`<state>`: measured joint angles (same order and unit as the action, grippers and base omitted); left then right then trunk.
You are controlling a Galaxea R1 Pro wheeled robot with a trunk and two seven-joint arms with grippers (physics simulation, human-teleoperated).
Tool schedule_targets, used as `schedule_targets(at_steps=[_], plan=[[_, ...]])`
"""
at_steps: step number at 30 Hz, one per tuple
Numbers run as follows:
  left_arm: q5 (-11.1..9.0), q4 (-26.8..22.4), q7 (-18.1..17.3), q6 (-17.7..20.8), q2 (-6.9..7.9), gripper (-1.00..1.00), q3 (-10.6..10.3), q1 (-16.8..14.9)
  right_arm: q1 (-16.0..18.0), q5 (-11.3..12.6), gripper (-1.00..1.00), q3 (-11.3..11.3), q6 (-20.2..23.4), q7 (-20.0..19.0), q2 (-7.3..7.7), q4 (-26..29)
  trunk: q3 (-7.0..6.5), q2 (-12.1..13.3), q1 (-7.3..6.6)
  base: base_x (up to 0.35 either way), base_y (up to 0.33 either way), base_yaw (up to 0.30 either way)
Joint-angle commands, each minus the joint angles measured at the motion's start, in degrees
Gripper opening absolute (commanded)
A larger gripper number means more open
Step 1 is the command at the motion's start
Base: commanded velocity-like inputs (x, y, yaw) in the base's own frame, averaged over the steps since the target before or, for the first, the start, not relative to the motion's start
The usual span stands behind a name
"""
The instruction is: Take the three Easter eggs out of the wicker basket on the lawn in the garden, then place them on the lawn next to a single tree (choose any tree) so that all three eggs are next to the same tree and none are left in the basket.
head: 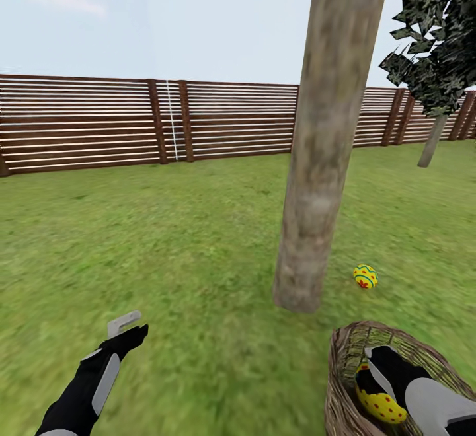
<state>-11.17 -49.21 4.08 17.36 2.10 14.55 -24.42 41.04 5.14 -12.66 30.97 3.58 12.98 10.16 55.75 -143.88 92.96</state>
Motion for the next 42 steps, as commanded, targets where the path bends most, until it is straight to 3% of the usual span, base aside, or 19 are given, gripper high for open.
schedule_targets(at_steps=[1, 42], plan=[[-0.61, -0.10, 0.32, 0.30, 0.01, 1.00, -0.05, -0.01, 0.00, 0.57, -1.00, -0.36, 0.30, 0.29, 0.02, 0.12, -0.17, -0.01, -0.03, 0.000, 0.000, 0.000], [-0.61, -0.10, 0.32, 0.30, -0.09, 1.00, -0.14, -0.02, 0.00, 0.55, -1.00, -0.44, 0.31, 0.29, 0.02, 0.04, -9.25, 0.54, -1.09, -0.019, 0.000, 0.000]])
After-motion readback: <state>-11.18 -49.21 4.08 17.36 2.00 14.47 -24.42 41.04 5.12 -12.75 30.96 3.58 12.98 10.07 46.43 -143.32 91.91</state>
